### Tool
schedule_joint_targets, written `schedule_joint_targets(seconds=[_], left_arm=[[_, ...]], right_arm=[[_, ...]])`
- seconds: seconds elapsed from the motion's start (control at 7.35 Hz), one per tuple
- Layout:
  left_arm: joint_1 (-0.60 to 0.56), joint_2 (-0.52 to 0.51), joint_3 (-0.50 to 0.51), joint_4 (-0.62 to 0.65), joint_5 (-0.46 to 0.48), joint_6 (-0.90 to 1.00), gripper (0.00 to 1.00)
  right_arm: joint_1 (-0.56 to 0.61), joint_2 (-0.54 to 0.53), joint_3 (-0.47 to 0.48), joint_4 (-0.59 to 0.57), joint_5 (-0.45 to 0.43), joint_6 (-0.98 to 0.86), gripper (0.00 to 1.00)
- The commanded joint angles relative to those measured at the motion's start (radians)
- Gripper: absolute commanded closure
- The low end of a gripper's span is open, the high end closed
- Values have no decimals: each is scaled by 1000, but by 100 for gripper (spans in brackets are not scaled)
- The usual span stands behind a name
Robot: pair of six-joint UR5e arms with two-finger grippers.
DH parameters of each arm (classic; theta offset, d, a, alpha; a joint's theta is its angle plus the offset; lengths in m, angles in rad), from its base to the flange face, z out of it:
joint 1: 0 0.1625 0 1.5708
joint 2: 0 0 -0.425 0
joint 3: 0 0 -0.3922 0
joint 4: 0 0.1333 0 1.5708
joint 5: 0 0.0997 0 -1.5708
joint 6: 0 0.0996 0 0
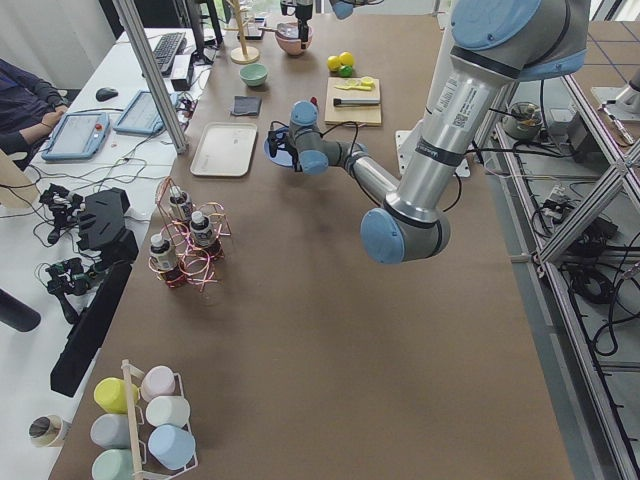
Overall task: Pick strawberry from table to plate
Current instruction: 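Push the blue plate with the left gripper toward the table center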
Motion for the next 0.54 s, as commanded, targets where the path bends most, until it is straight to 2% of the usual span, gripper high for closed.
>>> schedule_joint_targets(seconds=[0.0,0.41], left_arm=[[51,-40,45,22,71,-4,100],[65,-48,48,20,72,-3,100]], right_arm=[[0,0,0,0,2,6,0],[-5,1,0,0,2,12,0]])
